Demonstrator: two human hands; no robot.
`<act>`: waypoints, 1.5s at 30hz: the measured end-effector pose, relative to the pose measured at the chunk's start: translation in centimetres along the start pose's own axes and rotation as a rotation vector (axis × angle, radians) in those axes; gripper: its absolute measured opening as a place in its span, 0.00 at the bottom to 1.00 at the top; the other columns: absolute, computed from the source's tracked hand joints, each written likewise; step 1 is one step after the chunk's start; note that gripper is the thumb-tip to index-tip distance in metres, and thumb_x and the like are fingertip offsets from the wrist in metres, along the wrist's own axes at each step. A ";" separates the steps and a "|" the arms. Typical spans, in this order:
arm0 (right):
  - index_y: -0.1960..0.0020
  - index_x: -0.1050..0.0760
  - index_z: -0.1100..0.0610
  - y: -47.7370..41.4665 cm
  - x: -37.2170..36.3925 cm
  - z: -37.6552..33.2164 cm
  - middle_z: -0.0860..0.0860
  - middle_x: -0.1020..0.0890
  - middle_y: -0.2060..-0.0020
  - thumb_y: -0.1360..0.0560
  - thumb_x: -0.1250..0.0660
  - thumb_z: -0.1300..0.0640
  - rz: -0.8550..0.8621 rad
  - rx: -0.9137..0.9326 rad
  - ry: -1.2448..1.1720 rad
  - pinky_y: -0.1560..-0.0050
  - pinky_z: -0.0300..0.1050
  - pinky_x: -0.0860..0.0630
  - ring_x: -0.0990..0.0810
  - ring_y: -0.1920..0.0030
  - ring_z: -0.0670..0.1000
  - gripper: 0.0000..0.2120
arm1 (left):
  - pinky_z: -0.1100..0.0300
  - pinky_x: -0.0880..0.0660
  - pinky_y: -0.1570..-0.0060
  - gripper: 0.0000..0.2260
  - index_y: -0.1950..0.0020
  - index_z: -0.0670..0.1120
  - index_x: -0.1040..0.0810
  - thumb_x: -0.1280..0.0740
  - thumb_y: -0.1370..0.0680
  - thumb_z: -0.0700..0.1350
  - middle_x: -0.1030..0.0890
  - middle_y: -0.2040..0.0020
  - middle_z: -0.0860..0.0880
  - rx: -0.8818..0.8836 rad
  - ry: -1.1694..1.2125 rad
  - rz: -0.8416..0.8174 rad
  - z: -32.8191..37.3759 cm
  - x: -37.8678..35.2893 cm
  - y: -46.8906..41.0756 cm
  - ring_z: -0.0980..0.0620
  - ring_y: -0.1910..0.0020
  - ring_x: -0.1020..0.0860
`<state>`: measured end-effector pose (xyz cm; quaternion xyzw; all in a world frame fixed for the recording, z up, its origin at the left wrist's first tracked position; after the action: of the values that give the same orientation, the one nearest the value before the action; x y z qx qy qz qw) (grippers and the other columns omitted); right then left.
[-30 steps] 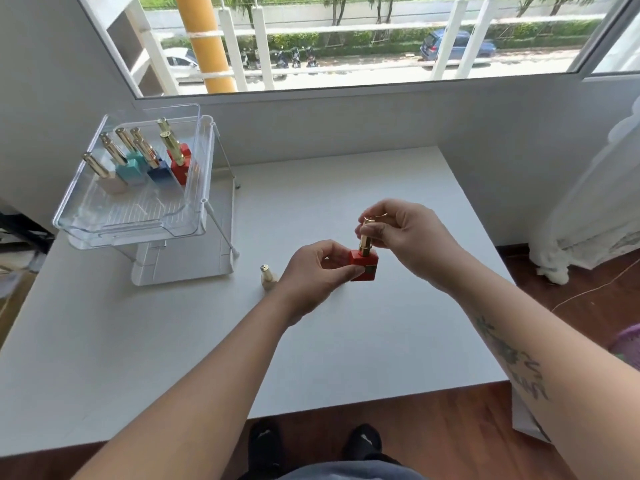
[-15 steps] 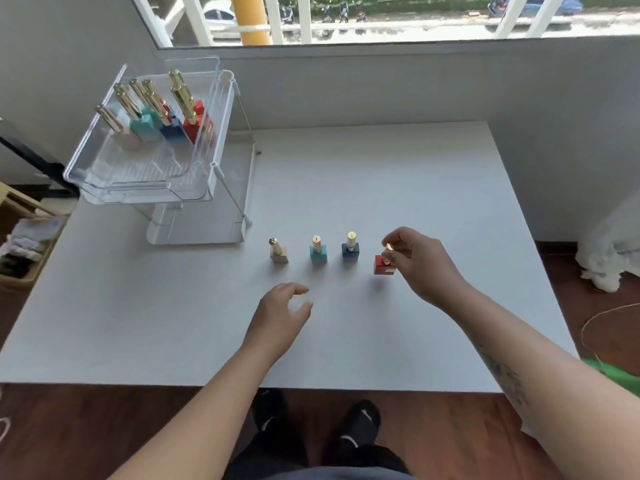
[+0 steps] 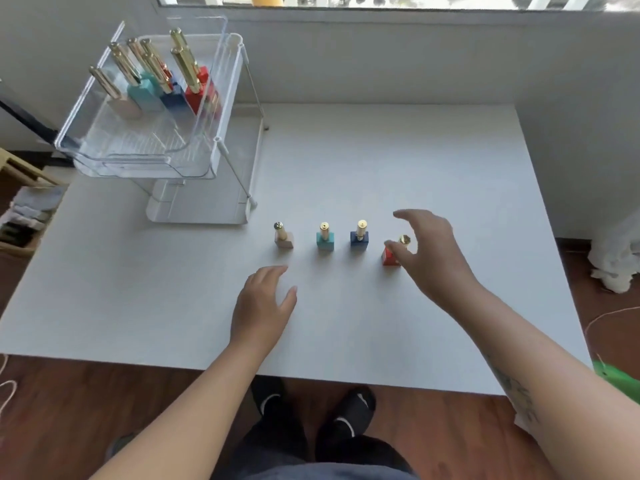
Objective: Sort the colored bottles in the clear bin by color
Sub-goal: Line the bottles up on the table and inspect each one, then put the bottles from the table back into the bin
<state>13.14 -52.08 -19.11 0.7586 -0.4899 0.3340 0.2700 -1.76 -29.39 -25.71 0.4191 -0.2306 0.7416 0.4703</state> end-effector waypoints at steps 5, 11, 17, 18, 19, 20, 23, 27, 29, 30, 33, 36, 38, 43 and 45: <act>0.39 0.26 0.53 -0.8 -0.4 -7.0 0.48 0.25 0.48 0.23 0.35 0.56 0.099 0.189 0.024 0.54 0.43 0.29 0.29 0.47 0.49 0.12 | 0.62 0.32 0.47 0.15 0.37 0.46 0.24 0.31 0.24 0.45 0.21 0.40 0.50 -0.039 0.071 0.140 1.5 3.7 -3.2 0.50 0.39 0.26; 0.38 0.27 0.55 -2.1 -5.9 -8.3 0.51 0.22 0.50 0.21 0.38 0.54 -0.066 0.069 0.040 0.53 0.45 0.28 0.24 0.51 0.51 0.13 | 0.63 0.34 0.46 0.15 0.37 0.47 0.24 0.31 0.23 0.46 0.22 0.39 0.51 -0.030 0.162 0.126 1.1 4.3 -6.2 0.51 0.38 0.28; 0.37 0.28 0.56 -2.8 -7.7 -7.8 0.53 0.22 0.48 0.21 0.39 0.56 -0.031 -0.065 0.070 0.54 0.45 0.30 0.24 0.49 0.54 0.14 | 0.64 0.33 0.49 0.12 0.40 0.48 0.23 0.33 0.22 0.47 0.21 0.43 0.52 -0.083 0.212 0.028 0.3 3.1 -8.1 0.51 0.41 0.27; 0.37 0.28 0.56 -2.9 -7.9 -7.8 0.53 0.21 0.48 0.21 0.39 0.56 -0.030 -0.081 0.071 0.54 0.45 0.30 0.24 0.49 0.54 0.13 | 0.64 0.33 0.49 0.11 0.41 0.48 0.23 0.33 0.22 0.47 0.20 0.44 0.52 -0.090 0.217 0.009 0.2 3.0 -8.4 0.51 0.41 0.26; 0.38 0.27 0.57 -3.0 -8.0 -7.8 0.54 0.21 0.48 0.21 0.39 0.57 -0.029 -0.098 0.072 0.54 0.46 0.29 0.24 0.49 0.54 0.13 | 0.64 0.33 0.49 0.10 0.42 0.48 0.23 0.33 0.22 0.46 0.20 0.45 0.53 -0.096 0.225 -0.005 0.1 2.9 -8.6 0.51 0.42 0.26; 0.40 0.26 0.57 -3.0 -8.1 -7.9 0.54 0.21 0.48 0.21 0.39 0.57 -0.028 -0.114 0.076 0.53 0.46 0.28 0.24 0.49 0.54 0.12 | 0.64 0.33 0.50 0.08 0.43 0.48 0.22 0.33 0.22 0.46 0.20 0.46 0.53 -0.105 0.235 -0.017 0.0 2.8 -8.8 0.51 0.43 0.26; 0.42 0.25 0.58 -3.0 -8.2 -7.9 0.54 0.21 0.49 0.21 0.38 0.57 -0.014 -0.159 0.094 0.51 0.48 0.27 0.24 0.50 0.54 0.09 | 0.66 0.34 0.52 0.05 0.48 0.48 0.22 0.32 0.23 0.44 0.20 0.49 0.53 -0.155 0.255 -0.049 0.1 2.8 -9.3 0.51 0.46 0.26; 0.44 0.25 0.58 -2.9 -8.1 -8.1 0.54 0.21 0.49 0.21 0.39 0.58 0.000 -0.187 0.103 0.51 0.49 0.27 0.24 0.51 0.55 0.08 | 0.60 0.28 0.49 0.03 0.49 0.47 0.22 0.33 0.23 0.43 0.20 0.51 0.53 -0.194 0.289 -0.085 0.8 3.0 -9.6 0.52 0.48 0.25; 0.45 0.25 0.59 -3.1 -7.4 -8.4 0.55 0.21 0.50 0.22 0.38 0.58 0.007 -0.184 0.097 0.50 0.50 0.26 0.24 0.50 0.56 0.08 | 0.58 0.26 0.50 0.04 0.49 0.46 0.22 0.33 0.22 0.42 0.21 0.51 0.53 -0.215 0.302 -0.083 1.6 3.5 -9.6 0.51 0.49 0.24; 0.46 0.25 0.59 -3.3 -6.9 -8.7 0.55 0.21 0.50 0.22 0.38 0.58 0.011 -0.174 0.094 0.50 0.51 0.26 0.24 0.50 0.56 0.08 | 0.59 0.26 0.51 0.04 0.49 0.46 0.22 0.33 0.22 0.42 0.21 0.52 0.53 -0.225 0.304 -0.076 2.1 3.9 -9.6 0.51 0.50 0.24; 0.46 0.25 0.59 -4.1 -4.8 -10.3 0.55 0.21 0.51 0.22 0.38 0.58 0.025 -0.110 0.094 0.50 0.51 0.26 0.24 0.51 0.55 0.08 | 0.62 0.26 0.54 0.04 0.49 0.46 0.22 0.32 0.23 0.41 0.23 0.53 0.54 -0.243 0.311 -0.031 3.8 5.6 -9.8 0.53 0.53 0.23; 0.46 0.25 0.59 -5.4 -1.8 -12.7 0.54 0.20 0.51 0.22 0.39 0.57 0.036 -0.019 0.098 0.50 0.51 0.25 0.23 0.51 0.55 0.08 | 0.57 0.23 0.53 0.04 0.49 0.45 0.22 0.32 0.23 0.40 0.22 0.53 0.52 -0.263 0.318 0.011 5.9 8.0 -10.1 0.52 0.54 0.22; 0.47 0.24 0.58 -6.4 0.4 -14.7 0.54 0.20 0.53 0.22 0.38 0.56 0.049 0.054 0.114 0.51 0.51 0.24 0.23 0.52 0.55 0.08 | 0.55 0.22 0.53 0.05 0.47 0.44 0.21 0.32 0.23 0.41 0.21 0.52 0.49 -0.307 0.289 0.037 7.6 10.0 -10.3 0.52 0.55 0.21; 0.50 0.24 0.56 -8.1 5.0 -20.7 0.53 0.19 0.56 0.23 0.36 0.53 0.104 0.262 0.128 0.55 0.50 0.24 0.23 0.56 0.54 0.07 | 0.74 0.26 0.61 0.07 0.46 0.45 0.20 0.30 0.24 0.42 0.20 0.53 0.51 -0.329 0.228 0.176 9.6 17.0 -10.9 0.56 0.58 0.22; 0.51 0.24 0.57 -8.4 5.9 -23.5 0.53 0.19 0.57 0.24 0.35 0.53 0.115 0.347 0.111 0.55 0.50 0.24 0.22 0.57 0.55 0.07 | 0.76 0.28 0.62 0.07 0.47 0.45 0.20 0.29 0.24 0.43 0.21 0.54 0.52 -0.309 0.217 0.228 9.4 20.0 -11.0 0.57 0.59 0.22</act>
<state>16.93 -34.95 -0.39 0.7450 -0.4518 0.4697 0.1422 7.73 -21.22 -4.39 0.2310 -0.3353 0.7866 0.4641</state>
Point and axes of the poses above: each hand's wrist, its own y-axis away from the middle knuckle, its own x-axis out of the back of the hand, z = x × y, the point moved 9 cm from there along -y, towards the middle knuckle
